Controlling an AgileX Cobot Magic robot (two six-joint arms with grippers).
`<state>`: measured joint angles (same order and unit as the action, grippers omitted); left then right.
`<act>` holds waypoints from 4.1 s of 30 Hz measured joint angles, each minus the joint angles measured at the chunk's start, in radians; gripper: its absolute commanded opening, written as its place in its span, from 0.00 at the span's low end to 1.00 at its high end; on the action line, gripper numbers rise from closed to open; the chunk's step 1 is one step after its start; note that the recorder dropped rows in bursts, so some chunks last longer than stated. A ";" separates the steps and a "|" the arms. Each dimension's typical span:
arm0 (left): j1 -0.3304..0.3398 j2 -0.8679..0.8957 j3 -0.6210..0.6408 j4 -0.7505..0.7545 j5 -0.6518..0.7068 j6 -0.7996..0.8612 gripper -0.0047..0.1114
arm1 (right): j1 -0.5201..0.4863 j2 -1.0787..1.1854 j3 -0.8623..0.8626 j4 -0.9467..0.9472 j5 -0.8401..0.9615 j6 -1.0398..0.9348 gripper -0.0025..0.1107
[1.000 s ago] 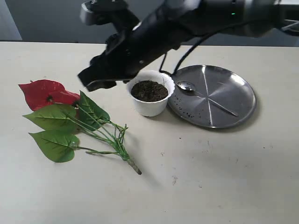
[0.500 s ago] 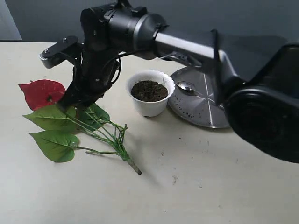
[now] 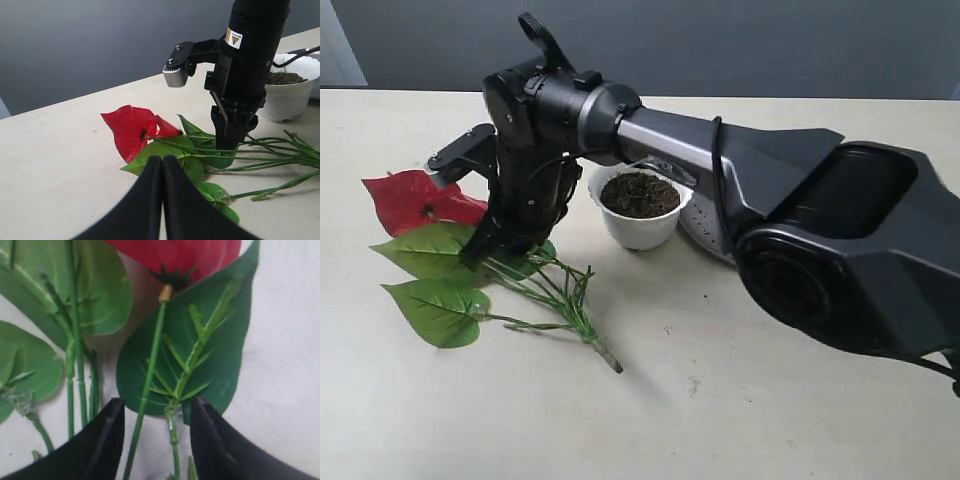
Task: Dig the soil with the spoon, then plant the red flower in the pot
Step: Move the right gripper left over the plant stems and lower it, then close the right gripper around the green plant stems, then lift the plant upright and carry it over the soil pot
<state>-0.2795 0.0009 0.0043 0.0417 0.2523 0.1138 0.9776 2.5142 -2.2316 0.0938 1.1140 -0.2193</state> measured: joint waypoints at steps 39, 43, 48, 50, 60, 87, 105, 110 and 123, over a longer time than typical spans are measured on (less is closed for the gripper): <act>0.000 0.000 0.000 0.000 0.000 0.000 0.04 | 0.043 0.012 -0.004 0.041 0.005 -0.124 0.39; 0.000 0.000 0.000 0.000 0.000 0.000 0.04 | 0.043 0.036 -0.004 0.001 -0.004 -0.131 0.38; 0.000 0.000 0.000 0.000 0.000 0.000 0.04 | 0.043 0.050 -0.004 -0.029 -0.041 -0.131 0.07; 0.000 0.000 0.000 0.000 0.000 0.000 0.04 | 0.043 0.053 -0.004 -0.031 -0.065 -0.131 0.02; 0.000 0.000 0.000 0.000 0.000 0.000 0.04 | 0.043 0.055 -0.004 0.001 -0.074 -0.124 0.14; 0.000 0.000 0.000 0.000 0.000 0.000 0.04 | 0.043 0.026 -0.004 -0.073 -0.057 -0.104 0.53; 0.000 0.000 0.000 0.000 0.000 0.000 0.04 | 0.043 0.062 -0.012 -0.094 -0.085 -0.092 0.02; 0.000 0.000 0.000 0.000 0.000 0.000 0.04 | 0.043 -0.002 -0.006 -0.082 -0.104 -0.084 0.02; 0.000 0.000 0.000 0.000 0.000 0.000 0.04 | 0.017 -0.300 -0.006 -0.084 -0.341 0.048 0.02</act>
<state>-0.2795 0.0009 0.0043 0.0417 0.2523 0.1138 0.9947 2.2144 -2.2373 0.0096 0.7734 -0.1713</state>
